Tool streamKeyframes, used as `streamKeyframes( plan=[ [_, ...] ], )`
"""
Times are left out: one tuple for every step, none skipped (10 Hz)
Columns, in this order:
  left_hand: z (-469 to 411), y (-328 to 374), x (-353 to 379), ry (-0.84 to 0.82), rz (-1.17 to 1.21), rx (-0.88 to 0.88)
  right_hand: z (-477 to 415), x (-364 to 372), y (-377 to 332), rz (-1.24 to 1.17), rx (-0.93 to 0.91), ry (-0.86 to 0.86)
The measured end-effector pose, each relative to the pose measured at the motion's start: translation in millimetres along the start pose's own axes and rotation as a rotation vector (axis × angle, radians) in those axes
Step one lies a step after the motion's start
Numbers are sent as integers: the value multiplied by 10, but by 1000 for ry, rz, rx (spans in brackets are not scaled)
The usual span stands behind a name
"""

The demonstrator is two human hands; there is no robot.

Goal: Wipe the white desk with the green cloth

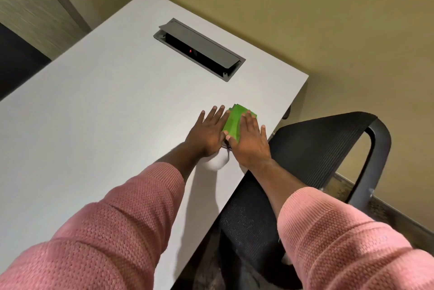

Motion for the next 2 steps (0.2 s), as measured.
streamKeyframes(
  plan=[
    [233, -41, -160, 10, -20, -10, 194, -132, -120, 9, -1, 28],
    [670, -33, -441, 69, -78, 31, 588, -327, -403, 25, -34, 108]
  ],
)
Point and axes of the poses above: each hand's wrist, its own z-axis away from the middle knuckle, its own x-axis out of the palm, y = z × x, the point moved 8 cm from there along -z, towards the middle knuckle, and after that the axes turned 8 degrees about -z, right-handed, at the moved point
